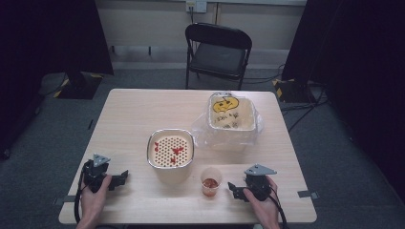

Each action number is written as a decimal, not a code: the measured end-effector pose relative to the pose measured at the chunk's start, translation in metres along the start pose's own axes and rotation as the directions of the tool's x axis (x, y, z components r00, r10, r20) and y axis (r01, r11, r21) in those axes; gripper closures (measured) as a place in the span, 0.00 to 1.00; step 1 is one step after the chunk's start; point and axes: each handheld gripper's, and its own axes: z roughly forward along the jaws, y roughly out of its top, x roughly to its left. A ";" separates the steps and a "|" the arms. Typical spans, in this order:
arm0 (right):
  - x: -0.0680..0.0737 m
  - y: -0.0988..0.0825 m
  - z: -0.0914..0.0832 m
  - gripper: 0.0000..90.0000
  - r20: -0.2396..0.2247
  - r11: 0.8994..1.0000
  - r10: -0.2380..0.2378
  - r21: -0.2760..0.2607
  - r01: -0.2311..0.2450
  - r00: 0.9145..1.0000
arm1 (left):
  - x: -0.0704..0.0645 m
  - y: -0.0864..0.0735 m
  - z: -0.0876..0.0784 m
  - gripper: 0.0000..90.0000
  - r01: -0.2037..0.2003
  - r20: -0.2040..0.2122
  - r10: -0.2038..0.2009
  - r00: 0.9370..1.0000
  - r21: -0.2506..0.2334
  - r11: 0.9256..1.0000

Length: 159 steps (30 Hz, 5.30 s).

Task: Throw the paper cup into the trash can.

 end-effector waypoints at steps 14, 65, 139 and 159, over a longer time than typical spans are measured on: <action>0.038 0.005 -0.016 0.17 -0.188 0.996 -0.077 -0.048 0.070 0.979 | 0.000 0.000 0.000 0.00 0.000 0.000 0.000 1.000 0.000 1.000; 0.055 0.046 0.013 0.43 -0.246 0.988 -0.126 -0.120 0.099 0.961 | 0.000 0.000 0.000 0.00 0.000 0.000 0.000 1.000 -0.001 1.000; 0.073 0.220 0.011 0.48 0.150 0.862 -0.323 -0.360 0.356 0.934 | 0.000 0.000 0.000 0.00 0.000 0.000 0.000 1.000 0.000 1.000; 0.118 0.212 0.038 0.49 0.358 0.653 -0.695 -0.049 0.756 0.624 | 0.000 0.000 0.000 0.00 0.001 0.000 -0.001 1.000 -0.001 1.000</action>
